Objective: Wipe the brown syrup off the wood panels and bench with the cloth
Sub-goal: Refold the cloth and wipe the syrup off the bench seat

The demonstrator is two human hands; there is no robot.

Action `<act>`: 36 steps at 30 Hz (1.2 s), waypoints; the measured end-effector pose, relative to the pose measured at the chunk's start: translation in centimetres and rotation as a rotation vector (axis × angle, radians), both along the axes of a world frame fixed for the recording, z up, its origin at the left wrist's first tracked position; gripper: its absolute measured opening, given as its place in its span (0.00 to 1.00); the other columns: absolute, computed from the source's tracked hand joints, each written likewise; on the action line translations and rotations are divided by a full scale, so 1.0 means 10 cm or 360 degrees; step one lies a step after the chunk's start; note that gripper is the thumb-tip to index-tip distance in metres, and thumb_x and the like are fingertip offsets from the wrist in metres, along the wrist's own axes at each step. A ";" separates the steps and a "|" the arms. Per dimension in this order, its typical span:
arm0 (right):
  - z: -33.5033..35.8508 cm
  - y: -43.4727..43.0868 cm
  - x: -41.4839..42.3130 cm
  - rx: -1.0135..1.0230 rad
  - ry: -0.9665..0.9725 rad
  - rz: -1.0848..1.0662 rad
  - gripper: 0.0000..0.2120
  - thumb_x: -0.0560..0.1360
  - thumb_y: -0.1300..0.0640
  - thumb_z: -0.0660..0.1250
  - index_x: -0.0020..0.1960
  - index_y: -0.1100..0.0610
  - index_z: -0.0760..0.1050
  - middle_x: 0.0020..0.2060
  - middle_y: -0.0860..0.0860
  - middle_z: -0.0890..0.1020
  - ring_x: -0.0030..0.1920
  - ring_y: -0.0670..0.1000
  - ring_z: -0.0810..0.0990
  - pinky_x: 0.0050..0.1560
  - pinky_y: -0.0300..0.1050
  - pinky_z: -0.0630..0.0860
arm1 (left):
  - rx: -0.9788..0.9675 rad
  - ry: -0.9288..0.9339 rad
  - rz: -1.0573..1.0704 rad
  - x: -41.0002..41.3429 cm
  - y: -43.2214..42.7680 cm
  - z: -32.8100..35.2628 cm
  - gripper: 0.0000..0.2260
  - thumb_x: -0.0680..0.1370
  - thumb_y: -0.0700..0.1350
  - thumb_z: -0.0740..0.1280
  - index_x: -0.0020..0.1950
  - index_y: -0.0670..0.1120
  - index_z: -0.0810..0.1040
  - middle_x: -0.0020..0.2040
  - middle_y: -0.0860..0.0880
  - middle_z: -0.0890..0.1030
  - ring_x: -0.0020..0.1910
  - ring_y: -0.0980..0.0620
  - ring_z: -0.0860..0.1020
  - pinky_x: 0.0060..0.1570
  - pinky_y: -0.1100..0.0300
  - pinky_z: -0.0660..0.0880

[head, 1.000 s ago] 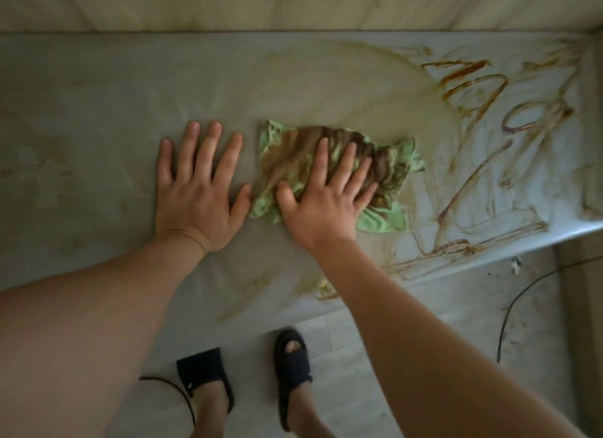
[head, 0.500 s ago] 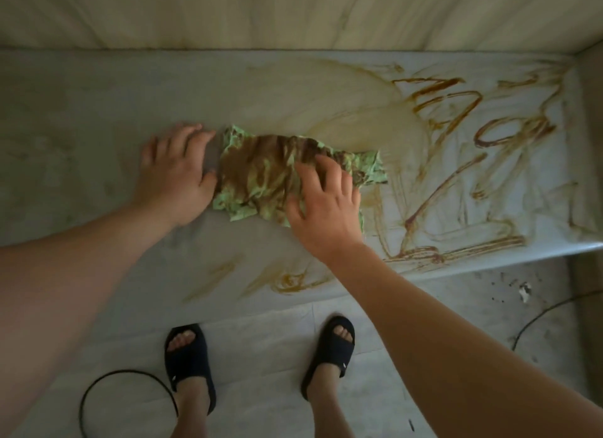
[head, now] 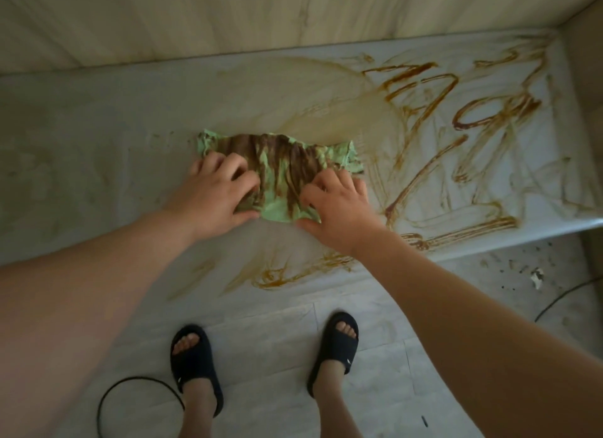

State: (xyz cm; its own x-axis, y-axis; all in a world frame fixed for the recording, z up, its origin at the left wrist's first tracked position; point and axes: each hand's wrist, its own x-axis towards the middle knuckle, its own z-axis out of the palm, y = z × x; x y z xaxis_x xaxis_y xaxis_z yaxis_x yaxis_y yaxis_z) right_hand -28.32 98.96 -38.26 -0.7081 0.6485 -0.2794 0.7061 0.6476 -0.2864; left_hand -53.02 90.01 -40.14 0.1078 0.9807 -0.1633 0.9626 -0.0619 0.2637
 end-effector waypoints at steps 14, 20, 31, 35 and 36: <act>0.68 0.31 -0.19 -0.0713 0.0661 -0.1183 0.08 0.87 0.52 0.53 0.62 0.53 0.66 0.42 0.49 0.75 0.38 0.49 0.74 0.34 0.45 0.68 | -0.0138 -0.0737 0.0989 0.14 0.44 0.61 0.08 0.86 0.48 0.59 0.53 0.45 0.73 0.47 0.45 0.76 0.49 0.42 0.76 0.42 0.57 0.62; 1.12 0.54 0.00 -0.0797 0.0485 -0.0828 0.11 0.78 0.53 0.68 0.61 0.49 0.76 0.45 0.49 0.80 0.39 0.49 0.77 0.34 0.39 0.74 | -0.0610 -0.0495 0.0454 -0.03 0.48 1.20 0.24 0.70 0.71 0.72 0.51 0.53 0.77 0.44 0.53 0.81 0.43 0.52 0.80 0.42 0.55 0.76; 1.91 1.09 -0.02 0.0272 0.0902 -0.0931 0.14 0.80 0.64 0.60 0.62 0.56 0.78 0.54 0.50 0.71 0.49 0.51 0.72 0.48 0.42 0.68 | 0.0428 -0.0325 0.0678 -0.08 1.16 2.03 0.12 0.74 0.36 0.68 0.57 0.46 0.79 0.53 0.40 0.83 0.52 0.35 0.80 0.47 0.47 0.74; 1.68 0.98 0.23 0.0459 0.0882 -0.0776 0.14 0.77 0.66 0.61 0.59 0.56 0.79 0.51 0.53 0.74 0.50 0.56 0.75 0.53 0.51 0.73 | 0.0415 -0.0232 0.0382 0.09 1.06 1.84 0.14 0.73 0.34 0.70 0.57 0.43 0.76 0.53 0.39 0.79 0.52 0.35 0.77 0.47 0.46 0.73; 1.51 0.88 0.35 0.0496 0.0813 -0.0708 0.14 0.76 0.67 0.62 0.58 0.58 0.80 0.49 0.54 0.74 0.49 0.57 0.74 0.51 0.51 0.72 | 0.0318 -0.0199 0.0310 0.17 0.96 1.67 0.15 0.72 0.34 0.70 0.58 0.42 0.76 0.53 0.39 0.78 0.53 0.35 0.77 0.48 0.46 0.73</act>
